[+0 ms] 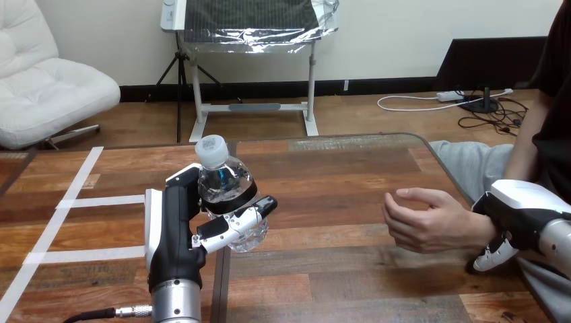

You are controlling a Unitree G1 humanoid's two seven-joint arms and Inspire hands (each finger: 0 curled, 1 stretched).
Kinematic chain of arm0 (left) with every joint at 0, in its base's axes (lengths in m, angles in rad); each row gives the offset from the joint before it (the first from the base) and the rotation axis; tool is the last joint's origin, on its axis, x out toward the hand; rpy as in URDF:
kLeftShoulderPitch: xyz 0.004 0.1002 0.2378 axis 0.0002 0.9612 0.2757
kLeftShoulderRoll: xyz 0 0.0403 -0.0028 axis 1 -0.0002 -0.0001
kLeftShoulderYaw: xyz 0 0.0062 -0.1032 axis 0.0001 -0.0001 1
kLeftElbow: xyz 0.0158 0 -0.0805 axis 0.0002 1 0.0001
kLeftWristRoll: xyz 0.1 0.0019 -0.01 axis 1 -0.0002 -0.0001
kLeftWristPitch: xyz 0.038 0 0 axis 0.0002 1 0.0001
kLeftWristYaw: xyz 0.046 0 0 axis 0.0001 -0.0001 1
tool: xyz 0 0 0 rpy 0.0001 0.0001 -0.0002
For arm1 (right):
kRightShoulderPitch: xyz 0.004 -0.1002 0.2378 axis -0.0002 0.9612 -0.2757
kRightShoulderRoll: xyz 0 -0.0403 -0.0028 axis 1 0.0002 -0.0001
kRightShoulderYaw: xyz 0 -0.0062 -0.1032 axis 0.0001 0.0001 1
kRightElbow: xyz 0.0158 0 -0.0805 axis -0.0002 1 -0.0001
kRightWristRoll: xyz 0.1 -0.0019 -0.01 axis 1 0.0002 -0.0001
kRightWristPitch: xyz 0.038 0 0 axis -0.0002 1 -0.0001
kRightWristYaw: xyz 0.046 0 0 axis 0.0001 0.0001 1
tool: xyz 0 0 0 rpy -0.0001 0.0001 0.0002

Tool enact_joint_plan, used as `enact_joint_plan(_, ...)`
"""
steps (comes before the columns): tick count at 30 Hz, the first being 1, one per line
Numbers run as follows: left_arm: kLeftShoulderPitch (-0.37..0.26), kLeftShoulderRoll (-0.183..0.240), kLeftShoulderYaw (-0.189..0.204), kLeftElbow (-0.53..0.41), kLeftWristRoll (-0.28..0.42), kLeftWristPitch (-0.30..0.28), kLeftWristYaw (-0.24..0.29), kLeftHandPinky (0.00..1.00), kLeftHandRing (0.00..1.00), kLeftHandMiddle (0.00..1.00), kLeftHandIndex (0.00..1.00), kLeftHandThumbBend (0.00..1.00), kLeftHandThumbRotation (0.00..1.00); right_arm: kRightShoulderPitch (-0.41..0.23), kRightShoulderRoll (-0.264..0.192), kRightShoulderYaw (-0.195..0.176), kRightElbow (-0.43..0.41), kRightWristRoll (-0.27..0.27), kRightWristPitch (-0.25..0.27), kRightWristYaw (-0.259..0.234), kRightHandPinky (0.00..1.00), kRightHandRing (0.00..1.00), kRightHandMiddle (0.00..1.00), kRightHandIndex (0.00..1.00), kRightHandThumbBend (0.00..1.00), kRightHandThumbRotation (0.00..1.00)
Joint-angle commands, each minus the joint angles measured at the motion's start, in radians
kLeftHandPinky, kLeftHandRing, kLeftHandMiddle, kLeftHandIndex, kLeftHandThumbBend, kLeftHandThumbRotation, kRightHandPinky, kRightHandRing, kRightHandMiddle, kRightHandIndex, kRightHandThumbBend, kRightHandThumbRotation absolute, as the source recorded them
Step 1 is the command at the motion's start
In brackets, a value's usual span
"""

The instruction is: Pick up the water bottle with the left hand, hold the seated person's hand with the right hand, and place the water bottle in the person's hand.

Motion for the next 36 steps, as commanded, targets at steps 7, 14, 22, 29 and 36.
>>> enact_joint_plan(7,-0.062,0.003,0.007,-0.051,0.004,-0.028,0.003,0.37,0.41,0.45,0.44,0.71,0.00,-0.048,0.021,0.007,0.011,0.007,-0.013,-0.023,0.20,0.28,0.40,0.42,0.68,0.00)
enact_joint_plan(14,-0.063,0.003,0.007,-0.052,0.007,-0.025,0.006,0.37,0.42,0.45,0.44,0.71,0.00,-0.050,0.021,0.003,0.017,0.011,-0.016,-0.027,0.19,0.28,0.39,0.40,0.69,0.00)
enact_joint_plan(22,-0.073,0.005,0.006,-0.045,0.013,-0.021,0.007,0.37,0.42,0.45,0.44,0.71,0.00,-0.052,0.021,-0.015,0.022,0.037,-0.026,-0.050,0.14,0.22,0.31,0.33,0.68,0.00)
enact_joint_plan(29,-0.075,0.003,0.005,-0.046,0.012,-0.011,0.004,0.37,0.41,0.45,0.44,0.71,0.00,-0.053,0.017,-0.015,0.024,0.047,-0.033,-0.060,0.13,0.21,0.29,0.31,0.69,0.00)
enact_joint_plan(36,-0.079,0.006,0.003,-0.039,0.016,-0.017,0.004,0.37,0.41,0.45,0.44,0.71,0.00,-0.053,0.009,-0.017,0.025,0.055,-0.060,-0.071,0.13,0.21,0.30,0.31,0.70,0.00)
